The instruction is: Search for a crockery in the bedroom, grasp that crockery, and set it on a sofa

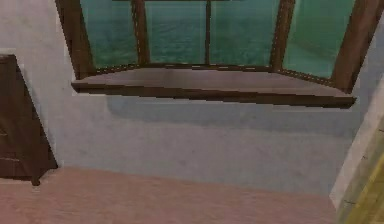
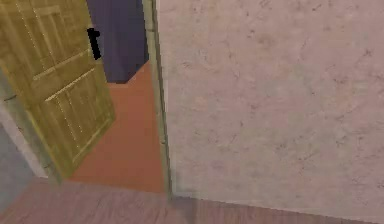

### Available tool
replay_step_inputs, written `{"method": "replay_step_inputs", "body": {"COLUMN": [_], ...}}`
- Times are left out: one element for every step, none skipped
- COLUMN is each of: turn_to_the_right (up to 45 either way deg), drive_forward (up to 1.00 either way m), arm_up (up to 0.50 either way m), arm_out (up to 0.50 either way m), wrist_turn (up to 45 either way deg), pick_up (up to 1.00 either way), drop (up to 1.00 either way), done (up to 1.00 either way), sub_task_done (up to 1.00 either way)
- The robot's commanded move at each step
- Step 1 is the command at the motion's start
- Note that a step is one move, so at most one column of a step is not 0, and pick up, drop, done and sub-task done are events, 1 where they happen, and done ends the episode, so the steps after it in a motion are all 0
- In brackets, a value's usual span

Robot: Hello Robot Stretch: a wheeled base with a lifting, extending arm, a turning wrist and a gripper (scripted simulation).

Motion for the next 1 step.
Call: {"method": "replay_step_inputs", "body": {"turn_to_the_right": [-45.0], "drive_forward": [0.00], "arm_up": [0.00], "arm_out": [0.00], "wrist_turn": [0.0], "pick_up": [0.00], "drop": [0.00], "done": [0.00], "sub_task_done": [0.00]}}
